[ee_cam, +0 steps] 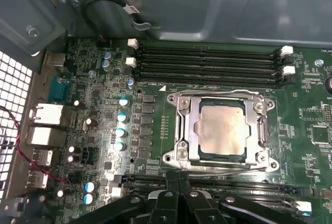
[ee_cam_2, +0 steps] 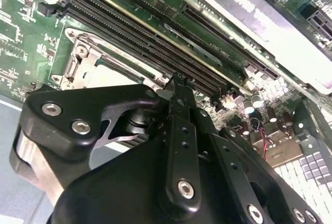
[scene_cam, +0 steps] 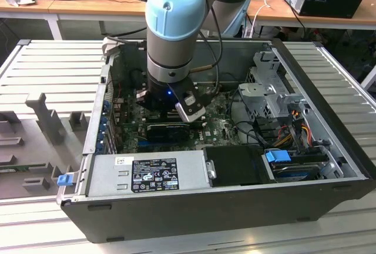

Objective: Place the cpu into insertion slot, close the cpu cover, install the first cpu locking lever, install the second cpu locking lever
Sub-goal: 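Install the second cpu locking lever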

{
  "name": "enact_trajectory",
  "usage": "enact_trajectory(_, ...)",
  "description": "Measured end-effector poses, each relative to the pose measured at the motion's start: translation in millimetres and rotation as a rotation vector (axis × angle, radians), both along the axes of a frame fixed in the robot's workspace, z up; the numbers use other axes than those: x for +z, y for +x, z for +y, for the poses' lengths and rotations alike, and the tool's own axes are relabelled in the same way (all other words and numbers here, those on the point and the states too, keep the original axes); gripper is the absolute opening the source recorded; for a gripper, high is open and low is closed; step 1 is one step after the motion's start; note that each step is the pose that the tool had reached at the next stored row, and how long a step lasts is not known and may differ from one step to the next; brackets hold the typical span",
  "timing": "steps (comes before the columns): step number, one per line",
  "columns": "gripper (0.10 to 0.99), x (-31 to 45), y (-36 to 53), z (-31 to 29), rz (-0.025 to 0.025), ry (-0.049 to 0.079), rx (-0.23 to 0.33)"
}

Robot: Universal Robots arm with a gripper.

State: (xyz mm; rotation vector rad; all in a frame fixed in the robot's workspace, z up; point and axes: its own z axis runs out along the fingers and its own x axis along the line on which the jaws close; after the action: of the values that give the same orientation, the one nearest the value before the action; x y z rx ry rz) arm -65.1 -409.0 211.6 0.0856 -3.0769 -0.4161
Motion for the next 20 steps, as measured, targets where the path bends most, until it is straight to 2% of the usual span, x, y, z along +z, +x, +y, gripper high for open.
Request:
enact_trajectory(8, 0.106, -11.6, -1.6, 0.0, 0.0000, 0.020, 0.000)
enact_trajectory(11, 0.106, -12.4, -3.1, 0.1, 0.0000, 0.038, 0.000)
enact_trajectory(16, 0.106, -14.7, -4.7, 0.4, 0.0002, 0.045, 0.000)
enact_trajectory(20, 0.106, -17.2, -6.8, 4.7, -0.0002, 0.061, 0.000)
